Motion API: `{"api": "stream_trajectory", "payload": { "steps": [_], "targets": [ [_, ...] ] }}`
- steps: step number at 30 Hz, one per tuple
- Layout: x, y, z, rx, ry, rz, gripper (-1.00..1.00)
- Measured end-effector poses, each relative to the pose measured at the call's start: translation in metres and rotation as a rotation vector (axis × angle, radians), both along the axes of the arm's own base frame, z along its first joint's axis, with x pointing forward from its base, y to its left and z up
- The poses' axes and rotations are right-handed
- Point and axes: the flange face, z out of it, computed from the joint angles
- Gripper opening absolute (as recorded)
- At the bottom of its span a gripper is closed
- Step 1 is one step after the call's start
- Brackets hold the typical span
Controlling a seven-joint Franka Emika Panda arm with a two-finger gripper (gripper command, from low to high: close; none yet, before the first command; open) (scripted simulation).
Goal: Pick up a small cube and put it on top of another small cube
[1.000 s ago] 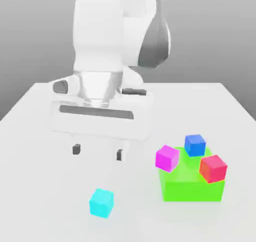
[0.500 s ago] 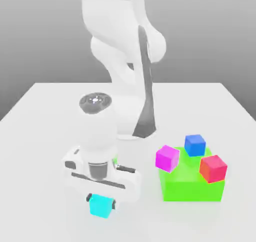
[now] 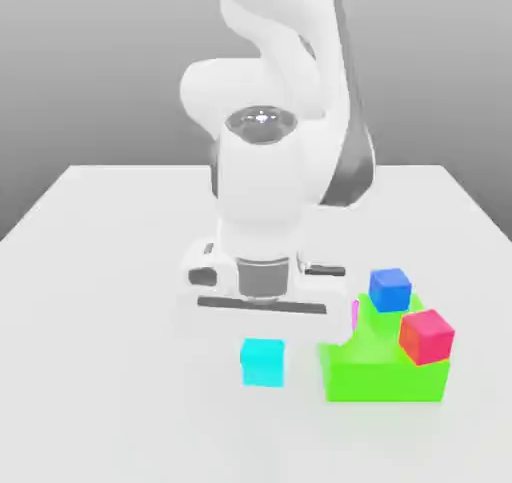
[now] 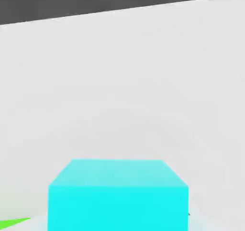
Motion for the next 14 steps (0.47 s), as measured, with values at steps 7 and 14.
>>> {"api": "stream_trajectory", "payload": {
  "steps": [7,14],
  "targets": [
    [-0.048,0.124,0.045,-0.016,-0.002,0.382,-1.0],
    [-0.052,0.129,0.003,-0.017,-0.002,0.4,1.0]
  ]
}}
